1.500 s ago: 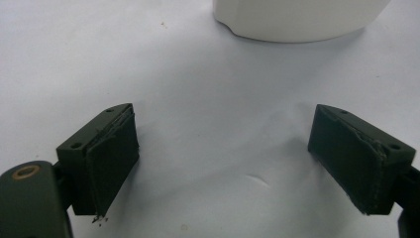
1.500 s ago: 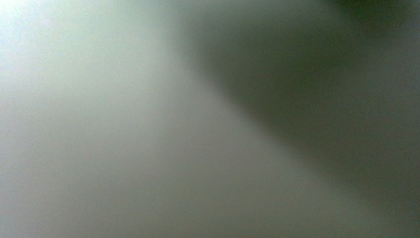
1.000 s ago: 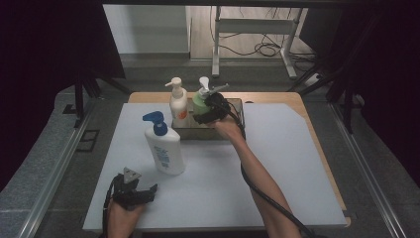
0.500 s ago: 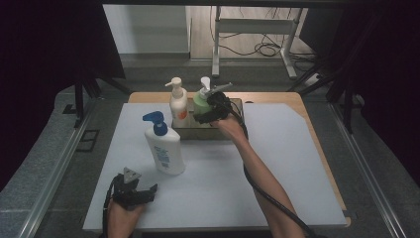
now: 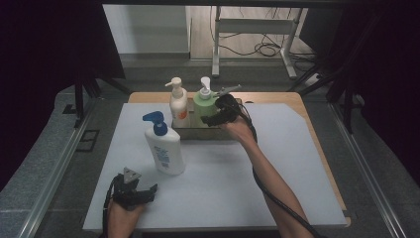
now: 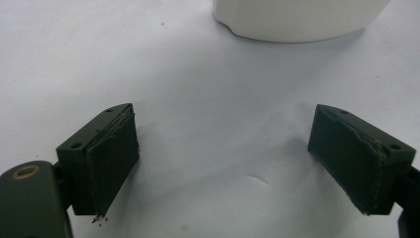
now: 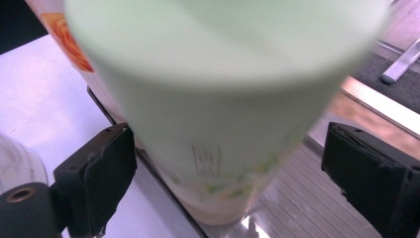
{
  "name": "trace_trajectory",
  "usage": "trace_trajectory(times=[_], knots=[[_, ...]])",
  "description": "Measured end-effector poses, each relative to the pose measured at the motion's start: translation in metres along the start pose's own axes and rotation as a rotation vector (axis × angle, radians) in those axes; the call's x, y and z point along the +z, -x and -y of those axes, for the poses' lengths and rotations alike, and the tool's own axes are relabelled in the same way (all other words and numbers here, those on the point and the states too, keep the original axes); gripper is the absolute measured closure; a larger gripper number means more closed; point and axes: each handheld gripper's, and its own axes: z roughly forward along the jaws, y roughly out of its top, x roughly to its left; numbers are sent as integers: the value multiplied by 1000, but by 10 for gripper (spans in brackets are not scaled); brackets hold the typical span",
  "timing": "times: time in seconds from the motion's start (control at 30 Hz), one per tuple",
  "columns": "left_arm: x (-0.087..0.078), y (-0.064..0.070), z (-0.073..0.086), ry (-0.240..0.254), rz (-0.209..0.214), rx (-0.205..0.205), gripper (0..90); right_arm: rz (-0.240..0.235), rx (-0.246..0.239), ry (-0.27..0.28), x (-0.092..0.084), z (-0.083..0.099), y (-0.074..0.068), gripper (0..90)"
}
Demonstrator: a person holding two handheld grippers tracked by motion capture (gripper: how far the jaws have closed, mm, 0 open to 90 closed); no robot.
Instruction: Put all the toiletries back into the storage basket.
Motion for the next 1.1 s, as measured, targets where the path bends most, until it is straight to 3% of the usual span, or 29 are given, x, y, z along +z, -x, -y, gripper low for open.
trace_trajectory(times=[0.27, 0.47, 0.7, 0.9, 1.1], knots=[[0, 0, 0, 0, 0, 1, 114, -6, -6, -6, -14, 13, 7, 181], [0, 0, 0, 2, 0, -2, 115, 1, 28, -34, -19, 24, 16, 290], [0, 0, 0, 2, 0, -2, 114, 23, 75, -41, -20, 31, 26, 515], [0, 0, 0, 2, 0, -2, 114, 39, 63, -26, -16, 31, 25, 711], [0, 0, 0, 2, 0, -2, 115, 65, 96, -41, -7, 29, 24, 871]])
